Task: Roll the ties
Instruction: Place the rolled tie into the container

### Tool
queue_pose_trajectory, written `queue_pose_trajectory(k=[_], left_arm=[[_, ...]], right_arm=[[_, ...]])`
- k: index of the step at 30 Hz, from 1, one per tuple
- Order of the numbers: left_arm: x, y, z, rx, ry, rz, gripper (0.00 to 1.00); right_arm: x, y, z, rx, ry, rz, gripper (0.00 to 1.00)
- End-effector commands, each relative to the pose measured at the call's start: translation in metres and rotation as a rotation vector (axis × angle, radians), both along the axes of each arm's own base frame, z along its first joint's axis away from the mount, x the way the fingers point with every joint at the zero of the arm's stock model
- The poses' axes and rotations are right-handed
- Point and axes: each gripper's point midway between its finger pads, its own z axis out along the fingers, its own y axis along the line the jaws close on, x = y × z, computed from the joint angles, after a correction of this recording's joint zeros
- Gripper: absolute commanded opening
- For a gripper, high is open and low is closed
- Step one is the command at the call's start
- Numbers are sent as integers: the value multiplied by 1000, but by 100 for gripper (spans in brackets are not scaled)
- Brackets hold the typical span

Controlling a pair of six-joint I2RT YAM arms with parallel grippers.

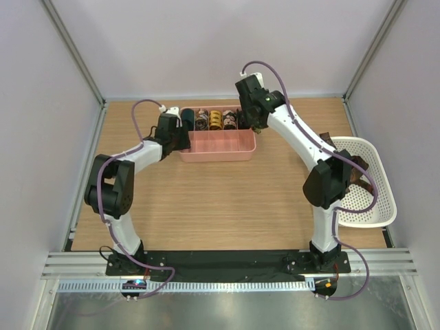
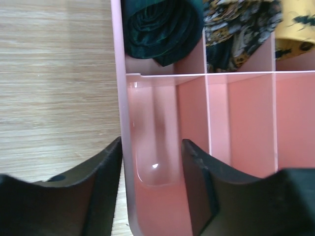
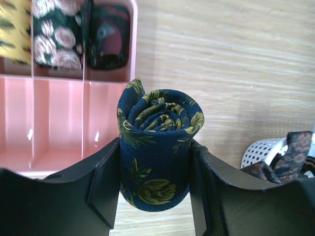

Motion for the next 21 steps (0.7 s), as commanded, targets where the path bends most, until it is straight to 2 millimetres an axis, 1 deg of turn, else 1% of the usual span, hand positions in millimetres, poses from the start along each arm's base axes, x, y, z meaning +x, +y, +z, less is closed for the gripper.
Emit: queue_pose_trajectory(k=[1,7,8,10,11,14,17,20,21], left_arm=[[12,-7,56,-42,-136,-13,53],[10,-6,83,-56,-184,-13,59],[10,-5,92,-60,-202,-8,61],[10,-4,102,-64,-224,0,63],[5,-2,106,-63,-221,1,63],[1,-2,116,-74,-232,2,64],[-6,2,136,-83,-270,8,64],[-13,2,148,-102,-290,3,64],[-16,2,157,-110,-308,1,64]], right_arm=[[-2,3,-1,0,-17,20,1],[0,12,-18,22,15,38,1],[0,14,-21,23,20,39,1],[1,16,-25,26,27,46,1],[0,18,-27,26,32,51,1],[-1,18,-35,7,49,50,1],[-3,21,-42,8,57,56,1],[-4,24,-47,14,65,60,1],[-4,24,-49,13,67,59,1]])
